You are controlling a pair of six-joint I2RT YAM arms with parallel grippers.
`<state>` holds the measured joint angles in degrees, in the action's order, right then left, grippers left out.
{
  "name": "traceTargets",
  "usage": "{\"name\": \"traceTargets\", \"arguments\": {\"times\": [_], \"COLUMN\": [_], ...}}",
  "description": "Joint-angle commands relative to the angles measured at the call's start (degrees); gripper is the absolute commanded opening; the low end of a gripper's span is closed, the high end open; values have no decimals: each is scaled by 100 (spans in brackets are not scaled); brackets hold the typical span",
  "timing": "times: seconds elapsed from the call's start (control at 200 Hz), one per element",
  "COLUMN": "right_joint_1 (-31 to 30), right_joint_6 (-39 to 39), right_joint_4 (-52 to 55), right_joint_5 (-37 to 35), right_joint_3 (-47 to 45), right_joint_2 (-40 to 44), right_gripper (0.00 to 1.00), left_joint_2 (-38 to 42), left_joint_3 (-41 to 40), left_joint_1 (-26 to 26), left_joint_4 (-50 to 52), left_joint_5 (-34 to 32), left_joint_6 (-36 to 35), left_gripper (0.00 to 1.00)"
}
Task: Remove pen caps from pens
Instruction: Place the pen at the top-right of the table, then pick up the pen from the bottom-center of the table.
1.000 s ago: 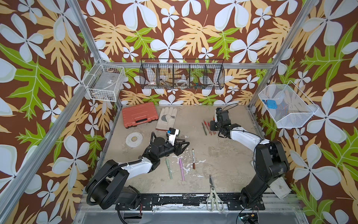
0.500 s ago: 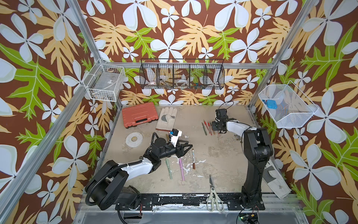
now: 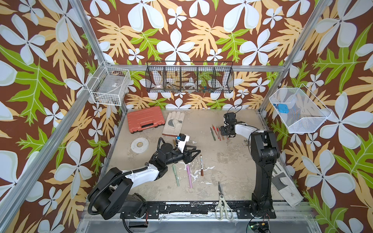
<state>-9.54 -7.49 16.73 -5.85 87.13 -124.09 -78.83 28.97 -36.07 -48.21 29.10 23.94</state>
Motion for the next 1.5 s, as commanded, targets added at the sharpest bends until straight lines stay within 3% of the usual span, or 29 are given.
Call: {"name": "traceTargets", "arguments": {"times": [0.0, 0.13, 0.32, 0.43, 0.611, 0.751, 0.866, 1.036, 1.176, 1.246, 1.346, 1.491], "right_joint_1": [3, 5, 5, 5, -110, -773, -1217, -1911, -2737, -3278, -4063, -4936], "right_joint_6": [-55, -75, -163, -279, -600, -418, -572, -675, -1100, -1320, -1634, -1964], "right_joint_4": [194, 207, 269, 173, -178, -159, -307, -430, -261, -162, -128, -41], "right_joint_5": [249, 314, 137, -45, 14, -136, 265, 926, 1011, 628, -77, -406], "right_joint_3": [-86, -95, -117, -385, -1252, -1774, -2281, -2960, -3284, -3411, -3589, -3543], "right_joint_2": [-54, -45, 286, 1050, 2704, 3791, 4592, 5274, 5370, 5328, 5188, 4455], "right_gripper": [21, 28, 31, 34, 51, 56, 58, 60, 61, 61, 60, 59], "left_joint_2": [9, 16, 115, 229, 463, 869, 1347, 2156, 2823, 3159, 3458, 3313], "left_joint_3": [25, 21, 40, 12, 57, 93, 144, -90, -33, -66, -137, -272], "left_joint_1": [-12, -6, -13, -14, -14, -14, -14, -14, -14, -11, -15, -14], "left_joint_4": [-86, -53, 38, 64, 518, 957, 1456, 2597, 4227, 4822, 5393, 5640], "left_joint_5": [37, 41, 4, -115, -794, -1202, -1399, -2227, -2910, -3247, -3713, -3963], "left_joint_6": [-39, -57, -75, -67, 45, 207, 281, 795, 983, 1095, 1156, 1174], "left_gripper": [50, 50, 50, 50, 50, 50, 51, 51, 51, 51, 50, 51]}}
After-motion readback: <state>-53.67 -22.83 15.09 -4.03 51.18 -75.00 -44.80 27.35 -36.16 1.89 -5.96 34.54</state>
